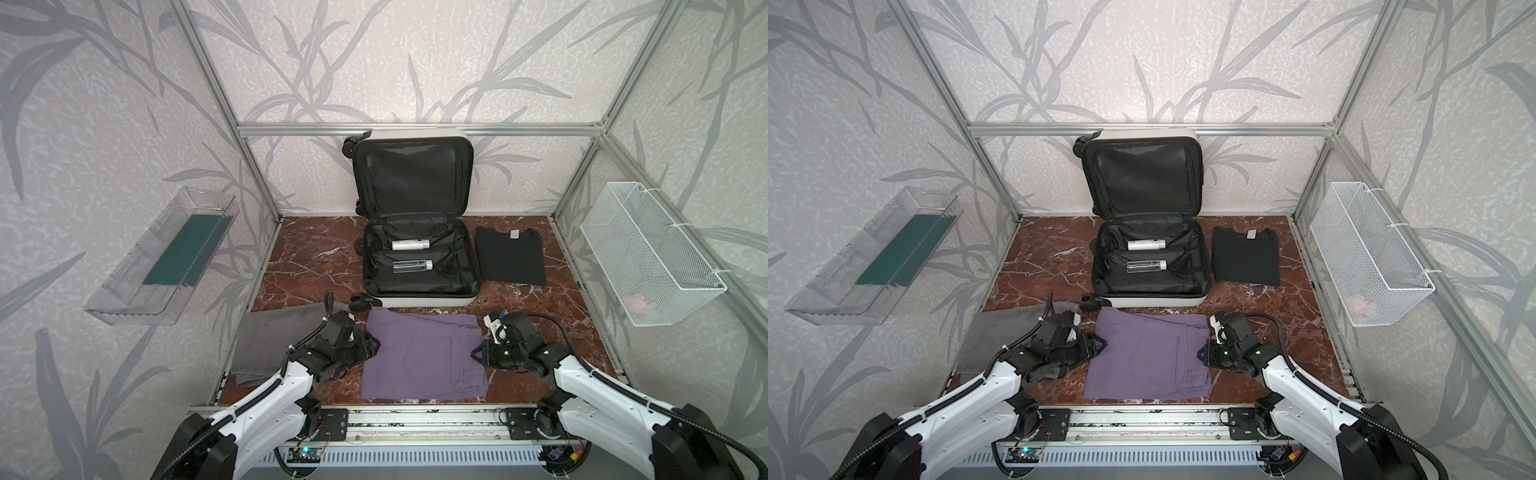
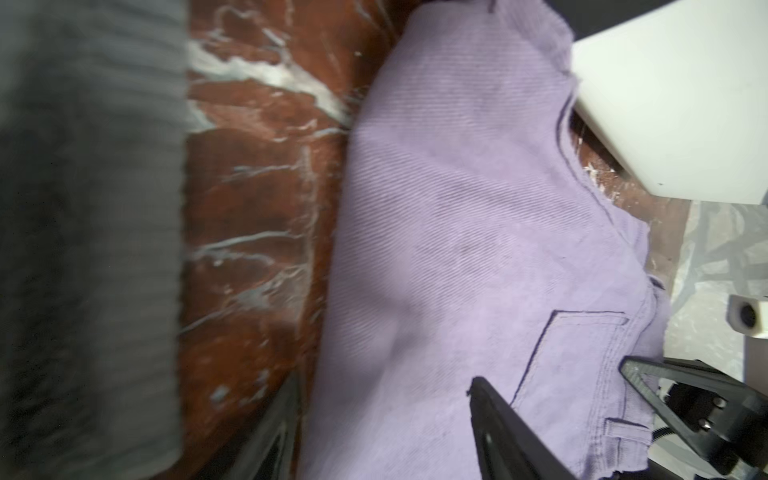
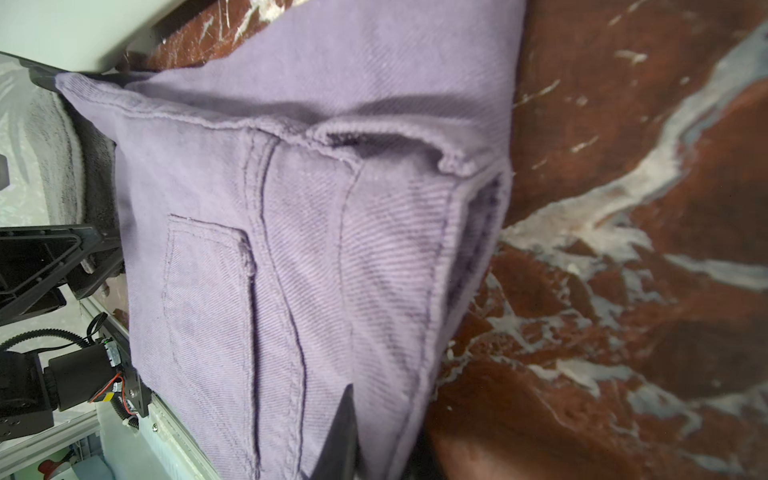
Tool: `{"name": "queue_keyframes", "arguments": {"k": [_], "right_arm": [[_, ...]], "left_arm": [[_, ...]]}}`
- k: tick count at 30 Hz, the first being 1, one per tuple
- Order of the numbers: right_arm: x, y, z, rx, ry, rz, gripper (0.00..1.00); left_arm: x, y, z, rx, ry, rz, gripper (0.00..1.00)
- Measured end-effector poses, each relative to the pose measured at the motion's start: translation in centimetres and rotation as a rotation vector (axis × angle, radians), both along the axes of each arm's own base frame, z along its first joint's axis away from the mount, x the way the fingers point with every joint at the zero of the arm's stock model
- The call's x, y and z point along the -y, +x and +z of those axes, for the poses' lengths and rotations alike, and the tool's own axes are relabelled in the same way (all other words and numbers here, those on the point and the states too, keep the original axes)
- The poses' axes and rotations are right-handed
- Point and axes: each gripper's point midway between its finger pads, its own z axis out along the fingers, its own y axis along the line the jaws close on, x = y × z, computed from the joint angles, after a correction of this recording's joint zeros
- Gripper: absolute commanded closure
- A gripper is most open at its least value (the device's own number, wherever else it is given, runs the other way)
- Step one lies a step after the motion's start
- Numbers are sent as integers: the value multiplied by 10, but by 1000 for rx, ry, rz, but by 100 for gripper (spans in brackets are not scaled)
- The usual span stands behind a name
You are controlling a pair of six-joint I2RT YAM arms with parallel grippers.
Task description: Pack the luggage
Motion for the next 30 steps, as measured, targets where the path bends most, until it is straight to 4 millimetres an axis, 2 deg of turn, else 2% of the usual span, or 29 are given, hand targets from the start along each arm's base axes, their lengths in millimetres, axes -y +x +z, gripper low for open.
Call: {"name": "queue_keyframes", "arguments": {"k": [10,28,29,30], "right_arm": [[0,1,-3,-7,-6,-1,100],[0,1,-3,-4,-7,2,100],[0,1,-3,-4,-7,2,100],[0,1,-2,-2,-6,2,100]], "left_arm": [[27,8,3,23,-127,-67,32],[8,-11,4,33,-100,-35,32],[8,-12,5,34,-106,-28,9],[7,-12,6,38,-113,-21,1]]}}
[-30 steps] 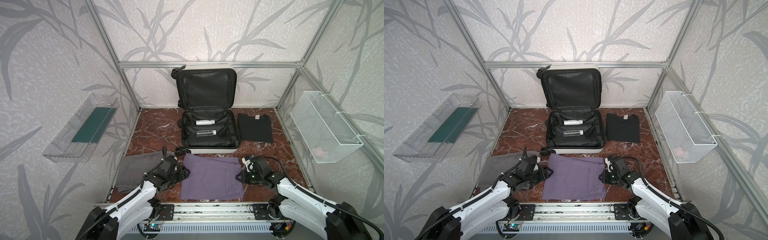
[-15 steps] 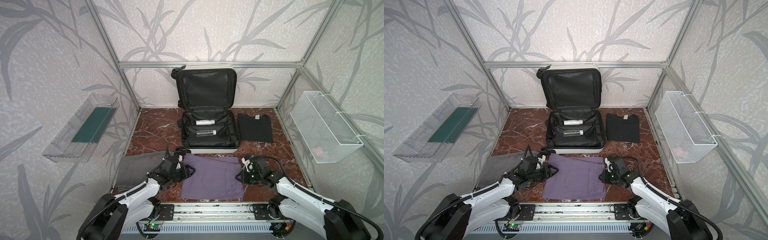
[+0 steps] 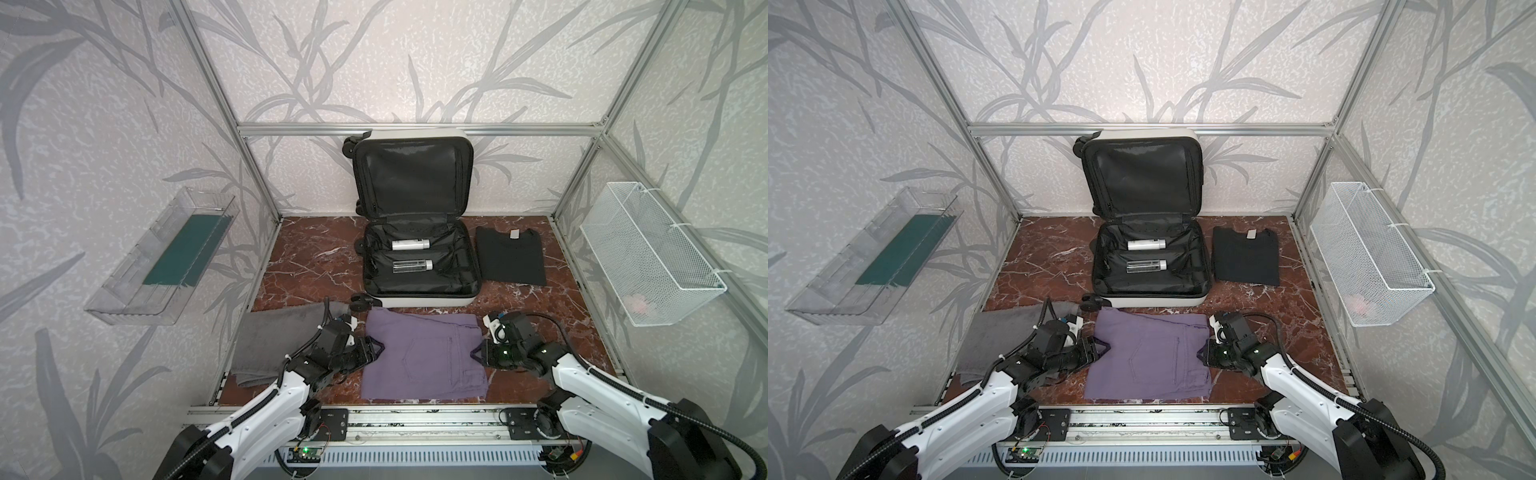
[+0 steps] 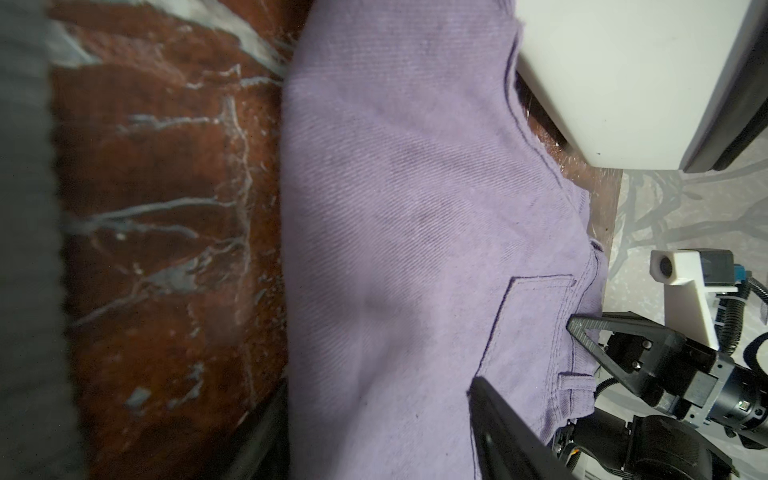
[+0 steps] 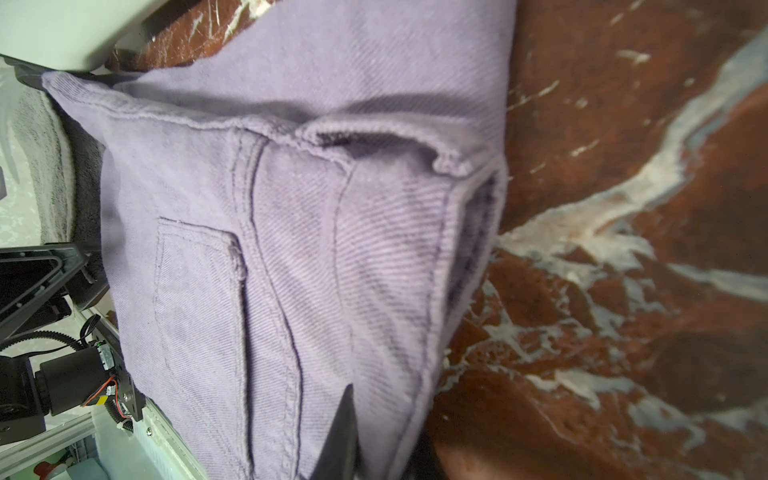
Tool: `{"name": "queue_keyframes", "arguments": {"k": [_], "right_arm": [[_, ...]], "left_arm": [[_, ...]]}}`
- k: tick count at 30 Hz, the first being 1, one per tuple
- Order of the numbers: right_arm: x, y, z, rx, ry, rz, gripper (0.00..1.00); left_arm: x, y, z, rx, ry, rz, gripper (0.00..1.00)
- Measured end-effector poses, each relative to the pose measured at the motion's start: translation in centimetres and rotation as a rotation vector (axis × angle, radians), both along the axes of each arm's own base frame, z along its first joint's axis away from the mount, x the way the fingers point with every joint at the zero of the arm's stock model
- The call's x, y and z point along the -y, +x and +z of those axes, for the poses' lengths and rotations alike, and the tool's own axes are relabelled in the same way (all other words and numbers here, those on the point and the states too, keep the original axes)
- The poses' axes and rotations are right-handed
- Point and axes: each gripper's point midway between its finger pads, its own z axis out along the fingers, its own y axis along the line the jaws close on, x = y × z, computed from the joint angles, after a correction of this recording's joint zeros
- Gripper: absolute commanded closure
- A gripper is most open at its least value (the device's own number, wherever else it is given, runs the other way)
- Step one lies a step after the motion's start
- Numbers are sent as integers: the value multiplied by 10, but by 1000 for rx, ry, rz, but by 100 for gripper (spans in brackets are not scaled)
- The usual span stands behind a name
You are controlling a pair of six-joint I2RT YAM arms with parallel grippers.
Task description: Pack the luggage
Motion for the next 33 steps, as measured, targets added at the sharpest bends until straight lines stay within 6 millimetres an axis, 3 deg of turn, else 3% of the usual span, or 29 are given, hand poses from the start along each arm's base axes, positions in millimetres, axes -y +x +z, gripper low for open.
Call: {"name": "queue_keyframes", "arguments": {"k": [5,9,13,15,18,19,20,23,26,30,33], "right_arm": [[0,0,3,9,5,-1,100],[1,0,4,14,6,-1,100],[1,0,5,16,4,-4,100],[1,0,5,17,2,-5,100],[2,0,4,17,2,-6,100],[2,0,4,17,2,-6,100],[2,0,4,17,2,-6,100],[2,0,4,17,2,-6,100],[2,0,4,16,1,-6,100],[2,0,5,18,1,-7,100],[2,0,5,19,1,-8,100]], "left_arm": [[-3,8,26,51,-102,84,1],[-16,17,53,117,-157,166,1],[-31,29,106,238,-184,216,1],[-36,36,144,311,-184,221,9],[-38,48,193,402,-168,206,22],[-37,52,205,417,-165,199,35],[-35,57,216,430,-160,186,60],[-31,71,233,433,-148,160,100],[-30,85,236,405,-136,151,100],[-31,92,226,350,-136,144,100],[-30,88,223,356,-157,121,52]]}}
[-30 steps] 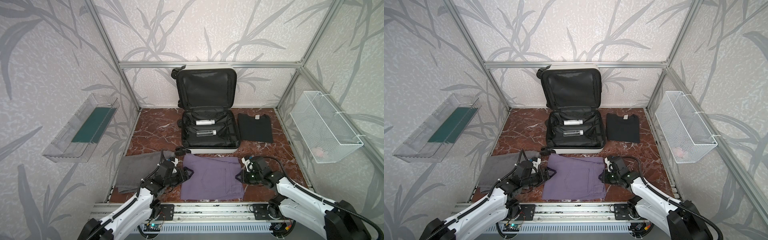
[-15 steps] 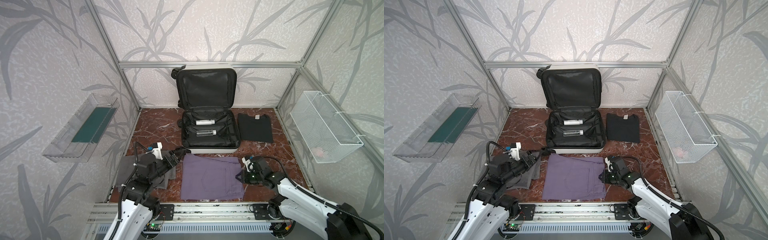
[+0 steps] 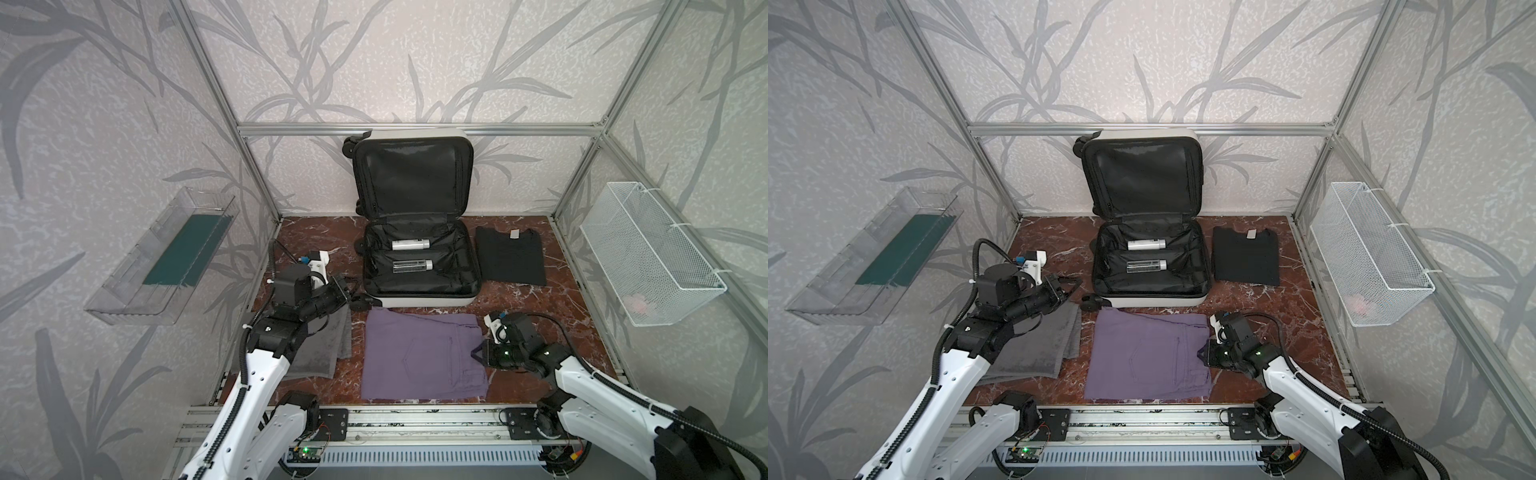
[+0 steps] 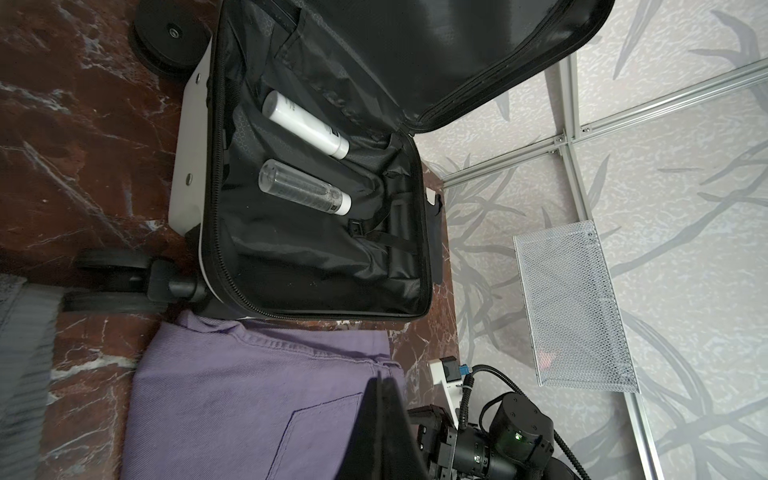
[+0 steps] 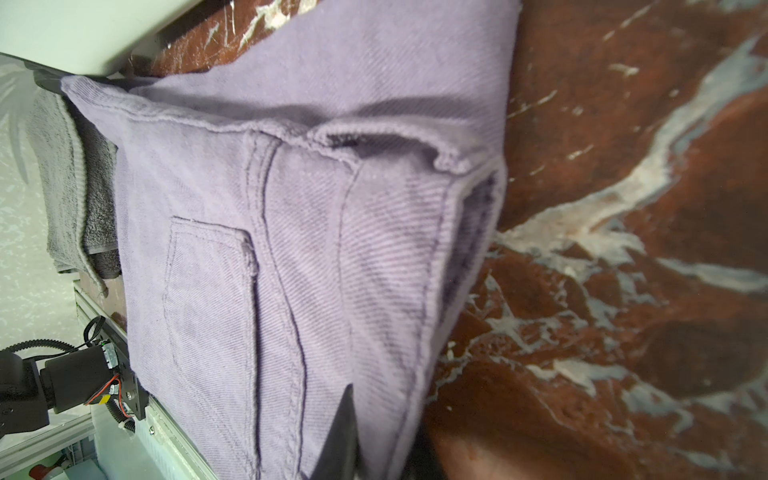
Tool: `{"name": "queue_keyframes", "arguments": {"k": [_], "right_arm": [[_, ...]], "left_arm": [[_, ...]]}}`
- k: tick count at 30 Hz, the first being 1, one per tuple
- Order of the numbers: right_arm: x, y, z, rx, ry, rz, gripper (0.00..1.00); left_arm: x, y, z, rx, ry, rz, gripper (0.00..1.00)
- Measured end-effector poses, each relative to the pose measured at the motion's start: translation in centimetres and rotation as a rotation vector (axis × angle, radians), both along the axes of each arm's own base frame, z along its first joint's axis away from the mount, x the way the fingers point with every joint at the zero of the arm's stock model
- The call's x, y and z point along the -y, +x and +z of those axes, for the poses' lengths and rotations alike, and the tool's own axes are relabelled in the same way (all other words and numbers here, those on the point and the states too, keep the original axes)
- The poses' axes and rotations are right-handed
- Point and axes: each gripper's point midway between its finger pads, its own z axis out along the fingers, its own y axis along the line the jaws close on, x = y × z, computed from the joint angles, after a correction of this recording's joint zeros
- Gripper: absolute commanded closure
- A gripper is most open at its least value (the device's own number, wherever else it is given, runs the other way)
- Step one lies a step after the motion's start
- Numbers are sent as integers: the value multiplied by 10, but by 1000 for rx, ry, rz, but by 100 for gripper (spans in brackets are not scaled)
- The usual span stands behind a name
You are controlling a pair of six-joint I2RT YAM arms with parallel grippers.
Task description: Pack the luggage
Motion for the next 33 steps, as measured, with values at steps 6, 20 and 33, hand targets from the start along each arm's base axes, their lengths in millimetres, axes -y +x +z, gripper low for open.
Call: {"name": "queue_keyframes", "arguments": {"k": [6,20,33], "right_arm": [[0,0,0,0,0,-1,100],[0,0,-3,-14,-6,-1,100],[0,0,-3,-13,-6,-1,100]], "left_arm": [[2,-20,-42,-84,14,-47,28],[-5,-67,-167,-398,70,-39,27],[-3,-79,-216,-464,65,-10,28]]}}
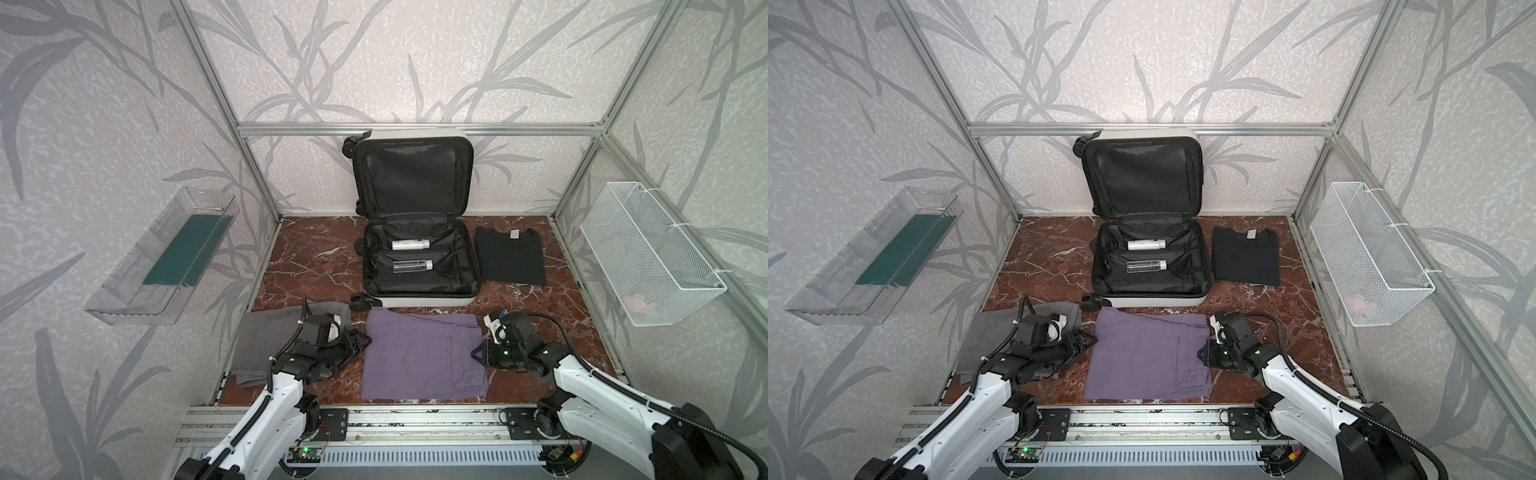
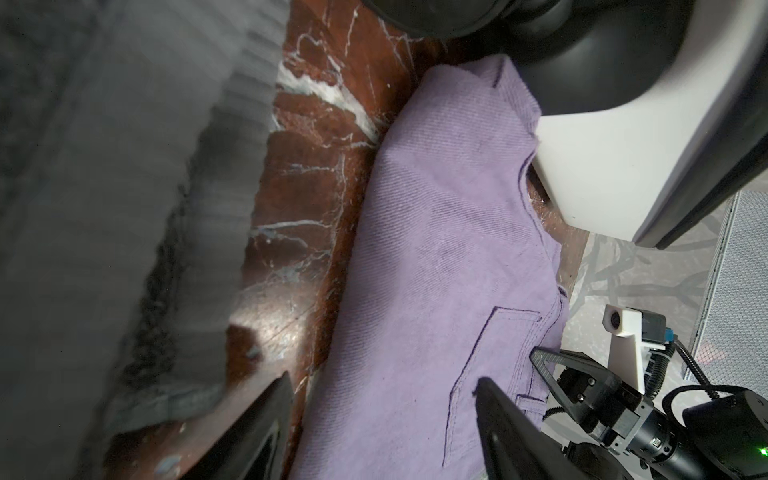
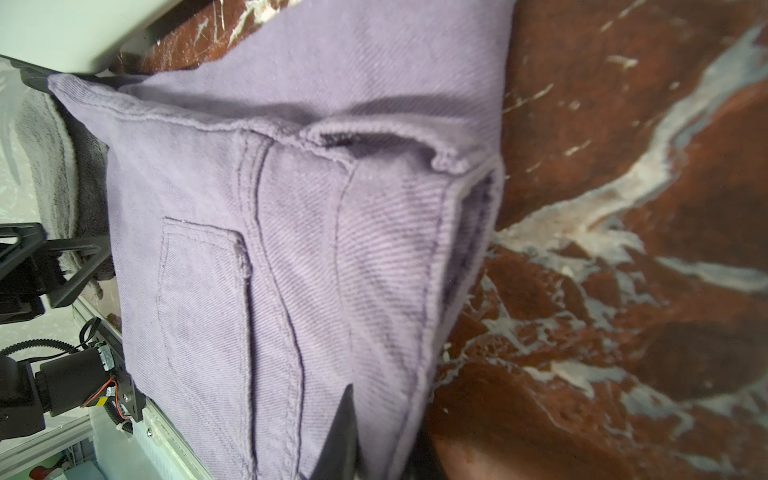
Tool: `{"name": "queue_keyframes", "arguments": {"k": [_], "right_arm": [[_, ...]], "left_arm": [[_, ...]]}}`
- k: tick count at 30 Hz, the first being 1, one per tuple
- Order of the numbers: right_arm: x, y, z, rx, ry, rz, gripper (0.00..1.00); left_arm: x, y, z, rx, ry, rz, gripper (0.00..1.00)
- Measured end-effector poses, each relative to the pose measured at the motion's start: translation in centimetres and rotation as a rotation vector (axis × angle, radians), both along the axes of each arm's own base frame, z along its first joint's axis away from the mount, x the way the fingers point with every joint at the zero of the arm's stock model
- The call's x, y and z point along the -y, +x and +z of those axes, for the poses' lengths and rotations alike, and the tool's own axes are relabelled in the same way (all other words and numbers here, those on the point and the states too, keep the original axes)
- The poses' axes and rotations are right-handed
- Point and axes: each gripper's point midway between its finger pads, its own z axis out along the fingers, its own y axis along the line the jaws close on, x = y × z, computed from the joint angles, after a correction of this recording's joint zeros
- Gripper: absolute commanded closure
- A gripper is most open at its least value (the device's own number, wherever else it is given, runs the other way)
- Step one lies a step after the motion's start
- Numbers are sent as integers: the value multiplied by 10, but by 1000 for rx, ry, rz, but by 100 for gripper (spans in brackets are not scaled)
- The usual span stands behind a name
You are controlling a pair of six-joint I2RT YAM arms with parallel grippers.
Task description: Pack the luggage
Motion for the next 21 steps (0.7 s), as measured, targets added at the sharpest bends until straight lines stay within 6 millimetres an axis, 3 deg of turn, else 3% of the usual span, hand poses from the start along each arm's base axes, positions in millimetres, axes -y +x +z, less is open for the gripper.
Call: {"name": "queue_keyframes", "arguments": {"k": [8,10,15,18,19,21], "right_arm": [[-1,1,3,0,3,-3,100],[-1,1,3,-1,2,-3,100],[-1,1,3,-2,1,-3,100],[0,1,3,-4,0,-3,100],[0,1,4,-3,1,-3,100],[0,1,7,1,3,-2,100]], "left_arm": [[12,8,-9,11,-40,-30,29],[17,12,-9,20,-57,-45,33],[30,14,-17,4,-81,-95,65],[35,11,-25,-29,-87,-113,95],[35,10,-28,-37,-87,-117,100],[37,10,-27,-38,-94,-122,100]]}}
